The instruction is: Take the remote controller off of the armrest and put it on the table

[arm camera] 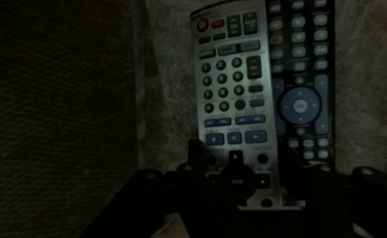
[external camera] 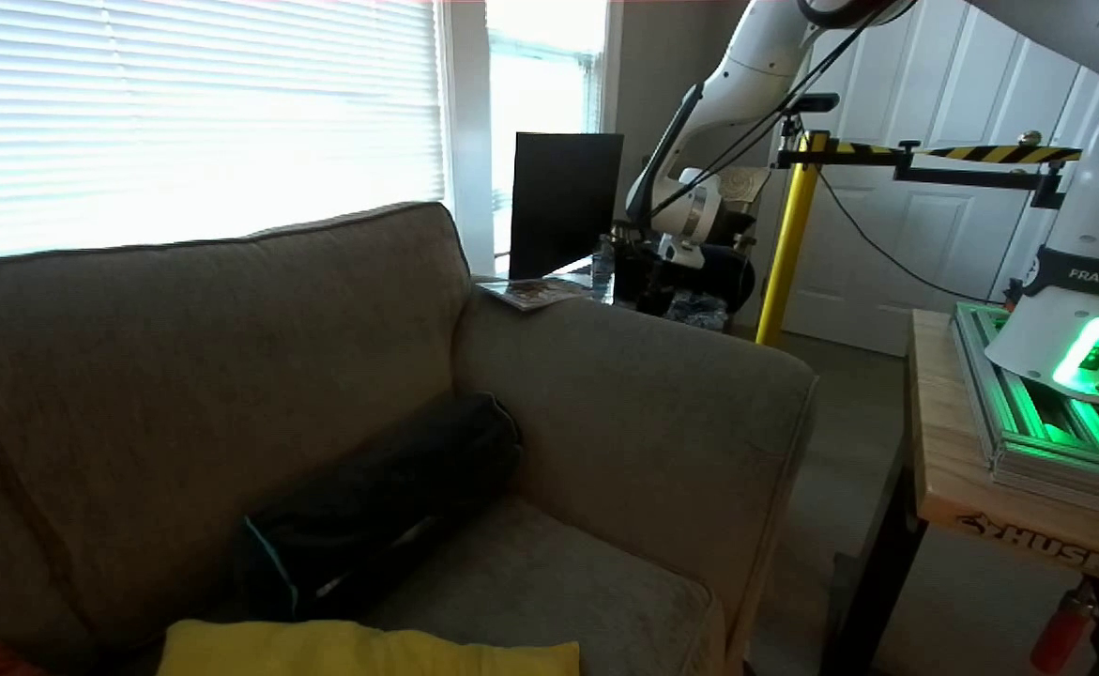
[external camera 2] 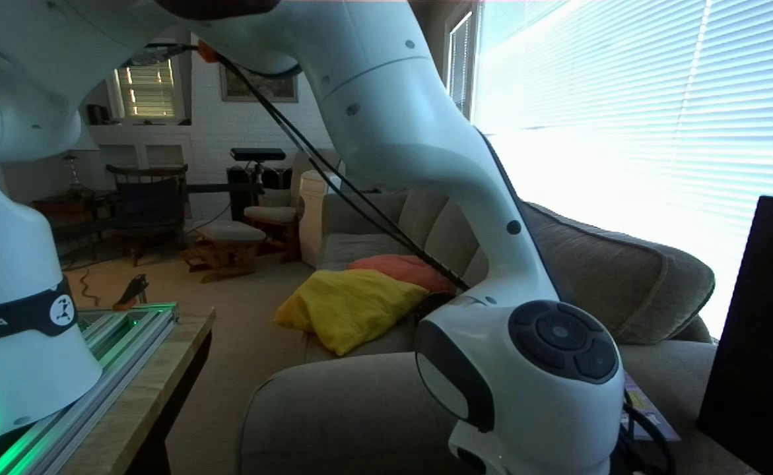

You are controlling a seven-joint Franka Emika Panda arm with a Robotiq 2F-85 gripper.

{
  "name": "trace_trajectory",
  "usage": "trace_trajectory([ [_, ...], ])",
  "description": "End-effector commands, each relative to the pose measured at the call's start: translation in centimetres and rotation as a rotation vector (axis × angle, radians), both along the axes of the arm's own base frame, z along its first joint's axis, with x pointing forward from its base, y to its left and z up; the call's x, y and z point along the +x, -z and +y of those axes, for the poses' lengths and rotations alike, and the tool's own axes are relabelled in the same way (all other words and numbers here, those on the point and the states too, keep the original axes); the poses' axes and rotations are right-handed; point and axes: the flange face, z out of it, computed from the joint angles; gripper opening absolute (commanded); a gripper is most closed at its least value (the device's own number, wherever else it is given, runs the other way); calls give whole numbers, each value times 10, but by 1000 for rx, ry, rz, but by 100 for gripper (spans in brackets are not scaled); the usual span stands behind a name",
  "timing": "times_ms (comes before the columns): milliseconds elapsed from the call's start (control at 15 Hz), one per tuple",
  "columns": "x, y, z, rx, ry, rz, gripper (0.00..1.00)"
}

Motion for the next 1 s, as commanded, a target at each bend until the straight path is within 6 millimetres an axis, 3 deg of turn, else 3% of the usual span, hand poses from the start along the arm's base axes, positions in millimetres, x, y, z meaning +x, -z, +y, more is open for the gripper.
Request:
trace_trajectory([
  [0, 14, 16, -2, -10, 36, -3, 31],
  [267, 18, 23, -4, -18, 36, -1, 31],
  [333, 18, 24, -4, -21, 36, 3, 81],
  [400, 19, 23, -5, -27, 36, 2, 83],
  [533, 20, 17, -7, -29, 44, 4, 97],
  [933, 11, -35, -15, -52, 1, 0, 100],
])
